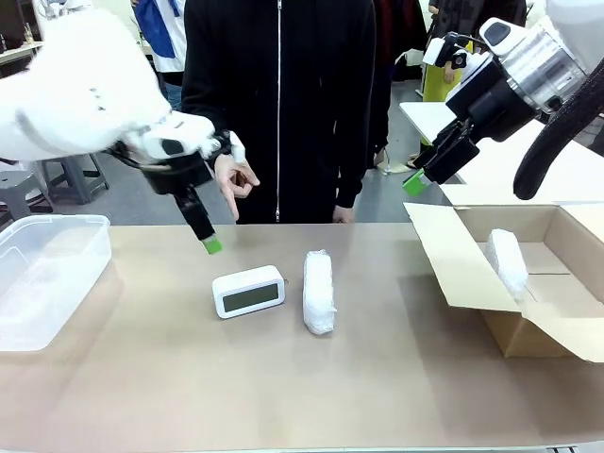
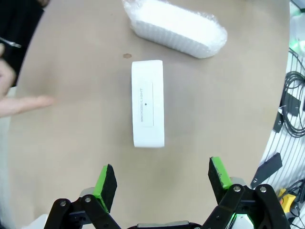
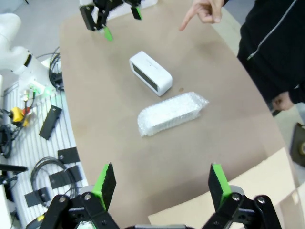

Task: Separate and place wrapped and unwrapped clocks.
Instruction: Pick up the Digital clock indicated by the person.

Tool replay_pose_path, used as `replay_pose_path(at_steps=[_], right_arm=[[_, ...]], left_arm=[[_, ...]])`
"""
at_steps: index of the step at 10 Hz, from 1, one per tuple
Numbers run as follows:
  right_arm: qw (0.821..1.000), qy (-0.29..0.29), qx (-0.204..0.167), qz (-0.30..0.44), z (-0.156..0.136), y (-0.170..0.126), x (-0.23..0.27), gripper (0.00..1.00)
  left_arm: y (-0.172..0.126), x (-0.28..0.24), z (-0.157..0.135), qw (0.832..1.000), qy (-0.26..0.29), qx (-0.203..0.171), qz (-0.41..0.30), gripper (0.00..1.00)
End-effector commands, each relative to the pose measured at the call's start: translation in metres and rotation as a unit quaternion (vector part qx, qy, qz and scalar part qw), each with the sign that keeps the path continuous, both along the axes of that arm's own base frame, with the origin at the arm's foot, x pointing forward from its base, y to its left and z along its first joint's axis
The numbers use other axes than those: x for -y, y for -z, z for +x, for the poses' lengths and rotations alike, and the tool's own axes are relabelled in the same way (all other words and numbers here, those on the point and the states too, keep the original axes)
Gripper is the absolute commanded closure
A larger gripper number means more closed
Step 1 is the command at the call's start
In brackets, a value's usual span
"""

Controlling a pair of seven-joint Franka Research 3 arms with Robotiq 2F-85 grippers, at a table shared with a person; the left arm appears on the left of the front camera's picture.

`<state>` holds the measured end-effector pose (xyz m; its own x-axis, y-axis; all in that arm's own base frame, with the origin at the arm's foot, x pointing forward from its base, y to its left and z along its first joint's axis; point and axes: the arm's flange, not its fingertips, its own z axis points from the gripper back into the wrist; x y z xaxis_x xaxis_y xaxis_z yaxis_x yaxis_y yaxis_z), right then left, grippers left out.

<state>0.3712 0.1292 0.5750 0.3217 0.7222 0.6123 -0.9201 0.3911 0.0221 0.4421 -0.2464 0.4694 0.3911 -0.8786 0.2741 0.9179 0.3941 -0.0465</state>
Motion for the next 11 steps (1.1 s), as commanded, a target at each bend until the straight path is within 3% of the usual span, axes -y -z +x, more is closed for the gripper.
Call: replay_pose_path(at_steps=[1, 2, 5, 7, 8, 11], right_arm=[[1.000, -0.005, -0.005, 0.007, 0.003, -0.001, 0.000, 0.00], [1.000, -0.005, -0.005, 0.007, 0.003, -0.001, 0.000, 0.00], [1.000, -0.005, -0.005, 0.007, 0.003, -0.001, 0.000, 0.00], [1.000, -0.005, -0.005, 0.007, 0.003, -0.001, 0.000, 0.00], [1.000, -0.005, -0.005, 0.007, 0.003, -0.001, 0.000, 0.00], [1.000, -0.005, -0.005, 0.007, 0.003, -0.001, 0.000, 0.00]], left_arm=[[0.013, 0.006, 0.016, 0.999, 0.019, -0.009, 0.030, 0.00], [0.025, 0.010, 0.027, 0.999, 0.035, 0.014, 0.032, 0.00], [0.051, 0.017, 0.037, 0.997, 0.062, 0.033, 0.037, 0.00], [0.037, 0.013, 0.031, 0.996, 0.087, 0.008, 0.005, 0.00], [0.051, 0.020, 0.035, 0.998, 0.053, 0.019, 0.034, 0.00], [0.051, 0.020, 0.035, 0.998, 0.053, 0.019, 0.034, 0.00]])
